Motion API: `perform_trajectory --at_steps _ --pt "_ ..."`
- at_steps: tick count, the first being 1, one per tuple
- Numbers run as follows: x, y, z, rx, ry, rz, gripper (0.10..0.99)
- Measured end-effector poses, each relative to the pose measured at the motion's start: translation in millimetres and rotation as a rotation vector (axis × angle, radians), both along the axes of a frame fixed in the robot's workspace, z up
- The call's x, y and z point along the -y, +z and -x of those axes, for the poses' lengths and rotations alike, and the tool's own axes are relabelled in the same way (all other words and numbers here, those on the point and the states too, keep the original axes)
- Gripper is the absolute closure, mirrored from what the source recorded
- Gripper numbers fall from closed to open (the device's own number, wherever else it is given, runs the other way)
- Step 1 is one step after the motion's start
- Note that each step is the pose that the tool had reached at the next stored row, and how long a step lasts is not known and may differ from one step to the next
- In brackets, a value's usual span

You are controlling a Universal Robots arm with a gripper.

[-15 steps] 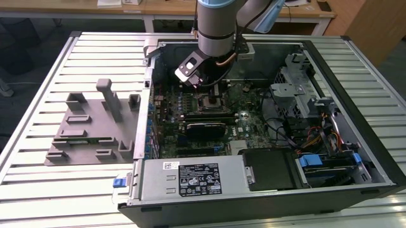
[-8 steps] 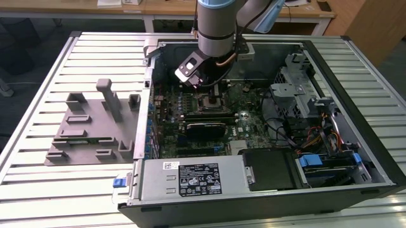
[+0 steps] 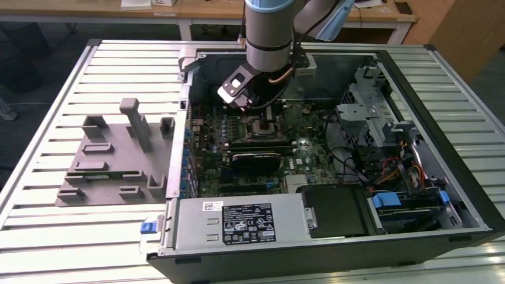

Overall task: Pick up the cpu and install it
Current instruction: 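Place the cpu into insertion slot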

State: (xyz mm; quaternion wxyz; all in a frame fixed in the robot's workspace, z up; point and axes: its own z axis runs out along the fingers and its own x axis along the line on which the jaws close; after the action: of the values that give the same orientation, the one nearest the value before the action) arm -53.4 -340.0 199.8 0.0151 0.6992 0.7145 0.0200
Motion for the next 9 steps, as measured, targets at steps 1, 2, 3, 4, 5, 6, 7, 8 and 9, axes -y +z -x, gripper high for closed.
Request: perform_trajectory --at_steps 1,2,3,4,5,6,7,8,9 --pt "0.0 0.0 0.0 0.0 0.0 0.0 0.98" --pt "-0.1 -0.1 0.0 0.0001 0.0 0.0 0.98" --pt "-0.1 -0.1 0.0 0.0002 0.0 0.0 0.98" --pt "-0.1 -0.3 0.0 0.0001 0.0 0.0 0.98" --pt "-0.1 -0.8 -0.1 0.0004 0.0 -0.001 0.98" --pt "0.0 -1.0 0.0 0.0001 0.0 0.0 0.98" --pt "0.0 -1.0 0.0 0.0 0.0 0.0 0.98" --pt "0.0 -1.1 0.0 0.0 0.0 0.0 0.98" --pt "0.0 -1.1 0.0 -0.0001 0.0 0.0 0.98"
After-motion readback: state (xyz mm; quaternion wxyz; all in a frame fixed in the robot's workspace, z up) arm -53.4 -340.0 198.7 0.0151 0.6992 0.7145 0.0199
